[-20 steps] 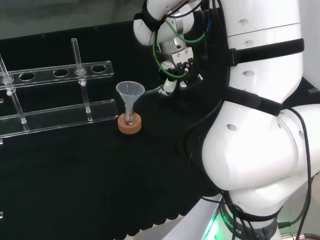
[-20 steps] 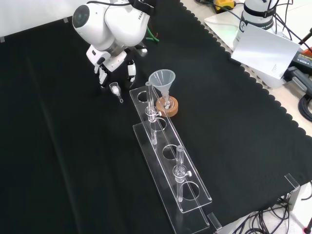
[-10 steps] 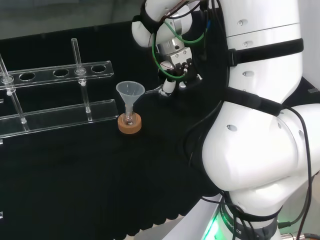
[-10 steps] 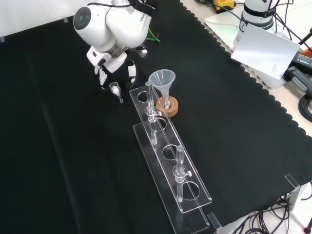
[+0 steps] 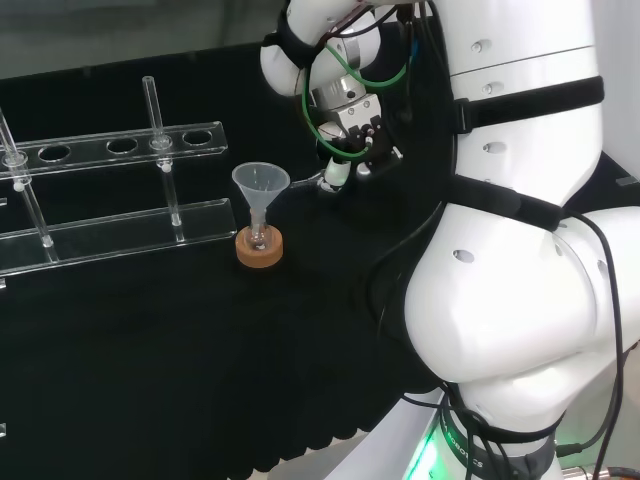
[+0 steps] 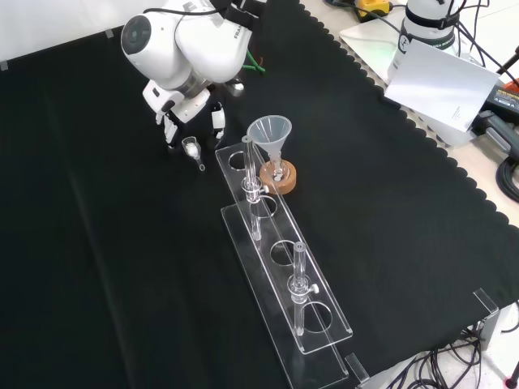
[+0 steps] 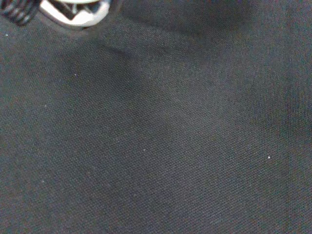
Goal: Pick up the weighing funnel.
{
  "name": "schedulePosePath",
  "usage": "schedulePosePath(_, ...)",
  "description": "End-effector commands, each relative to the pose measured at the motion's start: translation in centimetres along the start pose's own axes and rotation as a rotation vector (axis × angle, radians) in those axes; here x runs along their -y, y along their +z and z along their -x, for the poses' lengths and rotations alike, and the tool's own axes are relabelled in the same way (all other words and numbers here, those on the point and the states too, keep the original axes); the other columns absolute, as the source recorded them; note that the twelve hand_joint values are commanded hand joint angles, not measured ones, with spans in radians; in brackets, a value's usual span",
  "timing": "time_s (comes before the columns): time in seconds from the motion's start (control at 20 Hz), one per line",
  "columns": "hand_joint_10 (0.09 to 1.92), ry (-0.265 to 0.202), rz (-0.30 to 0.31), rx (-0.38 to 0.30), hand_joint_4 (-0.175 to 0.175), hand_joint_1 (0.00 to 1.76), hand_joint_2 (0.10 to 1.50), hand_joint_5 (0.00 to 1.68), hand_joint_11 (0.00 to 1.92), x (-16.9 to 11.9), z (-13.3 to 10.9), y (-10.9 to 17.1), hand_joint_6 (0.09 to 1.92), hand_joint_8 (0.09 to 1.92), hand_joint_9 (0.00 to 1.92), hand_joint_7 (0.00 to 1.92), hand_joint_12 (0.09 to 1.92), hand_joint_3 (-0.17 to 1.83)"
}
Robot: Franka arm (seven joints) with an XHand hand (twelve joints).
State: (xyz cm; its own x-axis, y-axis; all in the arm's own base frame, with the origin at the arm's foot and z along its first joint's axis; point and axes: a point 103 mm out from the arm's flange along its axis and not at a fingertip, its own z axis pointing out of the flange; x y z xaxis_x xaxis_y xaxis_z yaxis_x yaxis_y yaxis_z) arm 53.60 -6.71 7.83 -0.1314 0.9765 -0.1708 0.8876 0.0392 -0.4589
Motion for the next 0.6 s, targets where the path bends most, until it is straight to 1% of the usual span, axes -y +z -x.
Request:
schedulePosePath(0.05, 0.53, 0.002, -0.009, 0.004, -0.029, 0.87, 0.63, 0.76, 0.6, -0.15, -0.12, 0.07, 0.79, 0.77, 0.94, 0.71, 1.26, 0.56)
schedulePosePath(0.25, 0.53, -0.004, -0.002, 0.004, -0.025, 0.88, 0.64, 0.78, 0.61, -0.2, -0.14, 0.06, 0.8, 0.77, 0.95, 0.72, 1.26, 0.56)
schedulePosePath(0.6, 0.53, -0.005, -0.015, 0.007, -0.019, 0.88, 0.64, 0.8, 0.61, -0.4, -0.11, 0.26, 0.8, 0.77, 0.96, 0.74, 1.25, 0.57)
